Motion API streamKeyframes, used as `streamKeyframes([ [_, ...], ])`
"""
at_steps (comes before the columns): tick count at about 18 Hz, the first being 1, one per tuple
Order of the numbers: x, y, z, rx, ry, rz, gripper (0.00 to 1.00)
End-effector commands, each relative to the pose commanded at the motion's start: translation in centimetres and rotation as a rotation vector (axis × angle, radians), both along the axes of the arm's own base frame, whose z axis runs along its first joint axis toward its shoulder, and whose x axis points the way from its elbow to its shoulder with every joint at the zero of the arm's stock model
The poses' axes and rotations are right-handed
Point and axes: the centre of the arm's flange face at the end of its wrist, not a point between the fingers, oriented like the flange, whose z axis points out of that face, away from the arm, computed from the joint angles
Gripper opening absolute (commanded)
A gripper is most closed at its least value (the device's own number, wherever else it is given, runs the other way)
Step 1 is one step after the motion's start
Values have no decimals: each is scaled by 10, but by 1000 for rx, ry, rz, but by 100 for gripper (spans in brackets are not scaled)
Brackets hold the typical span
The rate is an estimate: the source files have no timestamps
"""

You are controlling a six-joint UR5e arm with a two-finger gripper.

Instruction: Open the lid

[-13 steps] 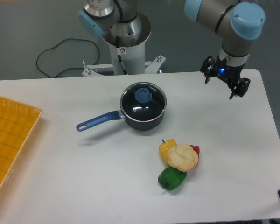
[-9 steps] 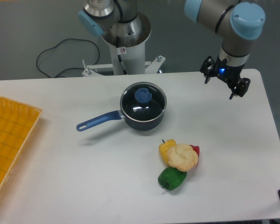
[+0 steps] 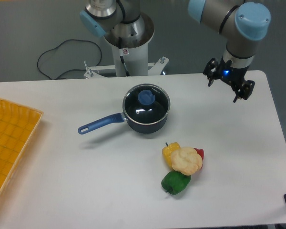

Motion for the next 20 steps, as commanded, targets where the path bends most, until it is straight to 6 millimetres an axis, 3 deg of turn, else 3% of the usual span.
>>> streamKeyframes([
  [7,14,-9,-14,17,-37,21,100],
  [12,36,-6,-5,19,-25,6,100],
  [20,98,37,-15,10,-41,-45,100],
])
